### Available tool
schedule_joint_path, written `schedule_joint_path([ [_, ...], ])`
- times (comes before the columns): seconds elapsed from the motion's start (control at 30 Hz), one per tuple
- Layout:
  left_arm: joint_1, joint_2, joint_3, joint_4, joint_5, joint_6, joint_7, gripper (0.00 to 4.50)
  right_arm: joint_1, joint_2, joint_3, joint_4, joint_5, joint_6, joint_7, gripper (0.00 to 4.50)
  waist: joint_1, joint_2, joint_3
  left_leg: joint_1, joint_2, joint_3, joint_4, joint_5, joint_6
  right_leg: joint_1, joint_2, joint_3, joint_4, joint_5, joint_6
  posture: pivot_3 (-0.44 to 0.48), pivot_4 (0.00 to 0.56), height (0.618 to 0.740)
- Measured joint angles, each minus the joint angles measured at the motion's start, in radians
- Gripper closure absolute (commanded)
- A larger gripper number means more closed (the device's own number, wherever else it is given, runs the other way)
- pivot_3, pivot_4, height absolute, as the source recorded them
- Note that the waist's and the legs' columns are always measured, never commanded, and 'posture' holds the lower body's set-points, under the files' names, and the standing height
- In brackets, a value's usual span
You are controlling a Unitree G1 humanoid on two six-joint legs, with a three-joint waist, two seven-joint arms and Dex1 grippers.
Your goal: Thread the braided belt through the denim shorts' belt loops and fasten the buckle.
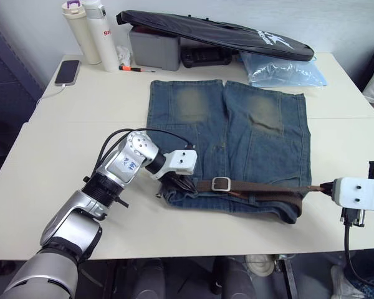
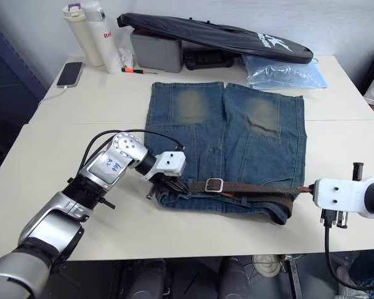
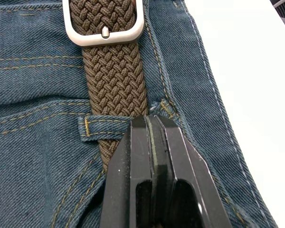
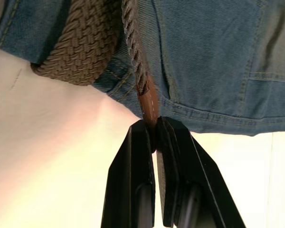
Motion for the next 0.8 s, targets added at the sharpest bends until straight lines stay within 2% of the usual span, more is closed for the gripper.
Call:
schedule_joint_path([
  [0.2,0.009,0.018,0.001,-0.015,0.000,0.008,-0.005,4.50,-0.037,0.041,0.000,-0.022,0.033,0.090,-0.016,4.46,0.000,0.000,0.000,0.000,0.000,0.000,0.000,0.000,0.000,0.000,0.000,0.001,0.000,0.000,0.000,0.000,0.150,0.740],
  [0.3,0.010,0.021,0.003,-0.018,0.000,0.014,-0.012,4.50,-0.029,0.047,0.000,-0.056,0.051,0.150,-0.004,3.29,0.000,0.000,0.000,0.000,0.000,0.000,0.000,0.000,0.000,0.000,0.000,0.001,0.000,0.000,0.000,0.000,0.150,0.740],
  [0.4,0.010,0.024,0.010,-0.019,0.000,0.028,-0.022,4.50,0.002,0.046,-0.008,-0.107,0.093,0.248,0.051,1.87,0.000,0.000,0.000,0.000,0.000,0.000,-0.001,0.000,0.000,0.000,0.000,0.001,0.000,0.000,0.000,0.000,0.150,0.740],
  [0.43,0.010,0.025,0.011,-0.019,-0.001,0.036,-0.027,4.50,0.003,0.045,-0.019,-0.121,0.117,0.289,0.079,1.26,-0.002,0.000,0.000,0.001,0.000,0.001,-0.001,0.000,0.000,0.000,0.000,0.001,0.000,0.000,0.000,0.000,0.150,0.740],
  [0.5,0.009,0.025,0.014,-0.022,-0.007,0.051,-0.038,4.50,-0.002,0.028,-0.060,-0.127,0.151,0.348,0.118,0.58,-0.002,0.000,0.000,0.001,0.000,0.001,-0.001,0.000,0.000,-0.001,0.000,0.002,0.001,0.000,0.000,0.000,0.150,0.740],
  [0.53,0.009,0.025,0.018,-0.025,-0.013,0.064,-0.046,4.50,-0.013,0.006,-0.090,-0.126,0.175,0.391,0.144,0.08,-0.002,0.000,0.000,0.001,0.000,0.001,-0.001,0.000,0.000,-0.001,0.000,0.002,0.001,0.000,0.000,0.000,0.150,0.740],
  [0.6,0.009,0.027,0.034,-0.036,-0.029,0.092,-0.059,4.50,-0.058,-0.024,-0.160,-0.125,0.235,0.489,0.184,0.03,-0.001,0.000,0.000,0.001,0.000,0.001,-0.001,0.000,0.000,-0.001,0.000,0.002,0.001,0.000,0.000,0.000,0.150,0.740],
  [0.8,0.005,0.028,0.153,-0.071,-0.116,0.210,-0.043,4.50,-0.136,0.002,-0.182,-0.123,0.389,0.674,0.202,0.03,0.001,-0.002,0.001,0.000,0.000,0.001,0.000,0.000,0.000,-0.001,0.000,0.002,0.001,0.000,0.000,0.000,0.150,0.740],
])
